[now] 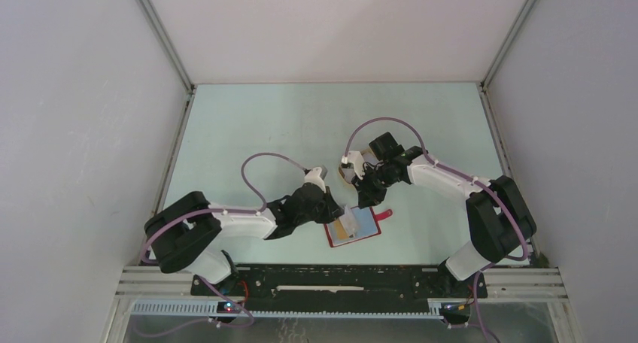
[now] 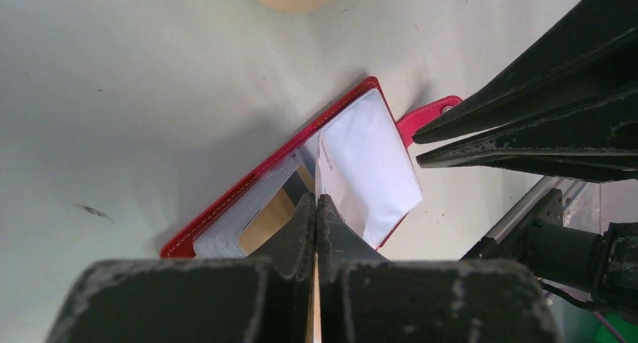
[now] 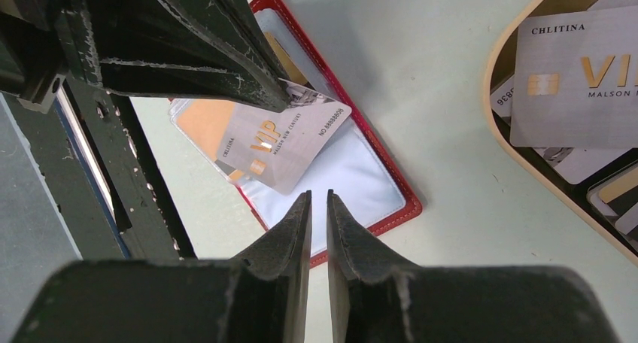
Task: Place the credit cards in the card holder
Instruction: Insert the credit card into the card holder.
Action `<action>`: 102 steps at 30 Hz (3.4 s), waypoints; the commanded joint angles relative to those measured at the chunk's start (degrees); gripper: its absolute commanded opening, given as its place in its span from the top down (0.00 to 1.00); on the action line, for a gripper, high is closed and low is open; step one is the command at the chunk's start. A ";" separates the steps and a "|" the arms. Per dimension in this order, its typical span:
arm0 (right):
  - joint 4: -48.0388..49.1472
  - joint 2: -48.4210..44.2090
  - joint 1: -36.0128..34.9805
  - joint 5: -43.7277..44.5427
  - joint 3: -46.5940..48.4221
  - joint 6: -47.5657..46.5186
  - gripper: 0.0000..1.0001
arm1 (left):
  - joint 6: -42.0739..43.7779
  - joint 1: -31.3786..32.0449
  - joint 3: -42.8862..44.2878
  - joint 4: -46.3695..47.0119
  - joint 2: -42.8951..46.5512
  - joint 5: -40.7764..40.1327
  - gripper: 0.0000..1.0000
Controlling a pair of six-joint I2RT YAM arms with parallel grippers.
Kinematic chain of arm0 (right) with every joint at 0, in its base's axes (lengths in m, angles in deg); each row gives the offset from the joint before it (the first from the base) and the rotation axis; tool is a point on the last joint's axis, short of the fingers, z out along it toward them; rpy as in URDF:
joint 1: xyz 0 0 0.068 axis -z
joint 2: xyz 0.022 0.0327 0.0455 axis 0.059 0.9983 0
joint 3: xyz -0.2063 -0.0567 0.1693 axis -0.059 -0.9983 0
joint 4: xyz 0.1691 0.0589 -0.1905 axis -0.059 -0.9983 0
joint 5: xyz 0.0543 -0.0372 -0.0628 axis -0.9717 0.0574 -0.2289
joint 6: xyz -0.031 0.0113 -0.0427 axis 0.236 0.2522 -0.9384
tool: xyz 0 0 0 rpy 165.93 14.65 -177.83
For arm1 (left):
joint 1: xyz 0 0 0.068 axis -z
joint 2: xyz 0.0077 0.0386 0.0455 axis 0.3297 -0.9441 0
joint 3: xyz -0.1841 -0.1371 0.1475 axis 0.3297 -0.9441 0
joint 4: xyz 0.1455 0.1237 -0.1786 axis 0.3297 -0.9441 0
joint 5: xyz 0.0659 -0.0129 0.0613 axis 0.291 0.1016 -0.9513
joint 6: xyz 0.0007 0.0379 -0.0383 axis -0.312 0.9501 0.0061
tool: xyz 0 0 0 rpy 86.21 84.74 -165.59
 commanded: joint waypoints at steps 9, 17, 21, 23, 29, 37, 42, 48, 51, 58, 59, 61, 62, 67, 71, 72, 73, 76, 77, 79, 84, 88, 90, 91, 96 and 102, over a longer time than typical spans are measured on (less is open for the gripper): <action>-0.31 -0.35 0.08 -1.64 0.11 -0.79 0.79 | 1.98 0.35 -3.19 -0.57 2.73 -4.39 1.00; -0.37 -0.27 0.17 -1.73 0.16 -0.81 0.79 | -0.19 0.51 -1.76 0.19 -0.73 -0.32 1.00; -0.61 0.13 0.17 -1.77 0.15 -1.02 0.79 | -0.40 1.17 -0.25 -0.24 -3.25 1.52 1.00; -0.78 0.32 0.17 -1.65 0.16 -1.11 0.79 | -0.84 1.27 0.19 -0.35 -4.09 2.15 1.00; -1.93 1.91 0.28 0.07 0.16 -2.20 0.79 | -1.70 1.27 0.91 -2.07 -4.57 3.45 1.00; -2.70 4.49 -0.26 2.75 0.16 -3.05 0.79 | -2.97 1.18 2.82 -6.26 -5.37 4.71 1.00; -2.70 6.23 -1.01 5.16 0.09 -3.03 0.80 | -3.77 0.80 3.34 -7.48 -5.61 7.72 1.00; -2.59 7.95 -1.68 7.84 0.63 -2.53 0.80 | -4.26 -0.32 3.34 -8.01 -5.78 9.58 1.00; -2.07 8.09 -1.67 8.95 0.67 -2.23 0.80 | -4.50 -0.79 3.16 -8.37 -5.63 10.34 1.00; -1.56 8.17 -1.72 9.41 0.66 -1.85 0.80 | -3.79 -2.51 3.92 -7.96 -7.15 14.11 1.00; -1.54 8.18 -1.68 9.39 0.69 -1.87 0.79 | -3.72 -2.58 4.14 -7.89 -7.43 14.57 1.00; -1.62 8.18 -1.68 9.31 0.61 -1.82 0.80 | -3.47 -2.67 4.75 -8.04 -7.91 15.33 1.00; -1.64 8.12 -1.72 9.30 0.68 -1.83 0.80 | -3.45 -2.76 4.90 -8.21 -8.17 15.67 1.00; -1.67 8.17 -1.85 9.07 0.65 -1.86 0.79 | -4.04 -3.60 4.79 -8.35 -9.29 17.15 1.00; -1.64 8.35 -1.83 9.19 0.68 -1.90 0.80 | -4.62 -4.07 4.77 -9.08 -9.66 18.38 1.00; -1.65 8.35 -1.85 9.25 0.68 -1.88 0.79 | -4.73 -4.23 4.82 -9.29 -9.68 18.66 1.00; -1.57 8.36 -1.82 9.36 0.61 -1.90 0.80 | -4.99 -4.34 4.73 -9.39 -9.76 18.89 1.00; -1.35 8.44 -1.78 9.71 0.67 -1.78 0.80 | -5.73 -4.56 4.74 -9.81 -9.82 19.96 1.00; -1.37 8.49 -1.81 9.80 0.69 -1.67 0.80 | -5.92 -4.69 4.75 -10.04 -9.81 20.39 1.00; -1.30 8.54 -1.84 10.03 0.67 -1.57 0.79 | -6.28 -4.76 4.76 -10.46 -9.82 21.21 1.00; -1.35 8.56 -1.77 10.51 0.94 -1.44 0.79 | -6.82 -5.22 4.49 -12.21 -9.35 22.11 1.00; -1.35 8.35 -1.85 10.53 0.92 -1.43 0.79 | -7.29 -5.54 4.45 -12.59 -9.53 22.97 1.00; -1.37 8.35 -1.85 10.53 0.90 -1.38 0.80 | -7.45 -5.58 4.77 -13.29 -9.71 23.08 1.00; -1.28 8.35 -1.85 10.63 0.94 -1.32 0.79 | -7.60 -5.61 4.76 -13.44 -9.78 23.26 1.00; -1.14 8.46 -2.00 11.01 0.90 -1.24 0.79 | -7.70 -6.31 4.52 -14.23 -9.63 24.05 1.00; -1.09 8.36 -2.14 11.13 0.95 -1.11 0.79 | -7.06 -6.46 6.24 -14.47 -11.72 25.38 1.00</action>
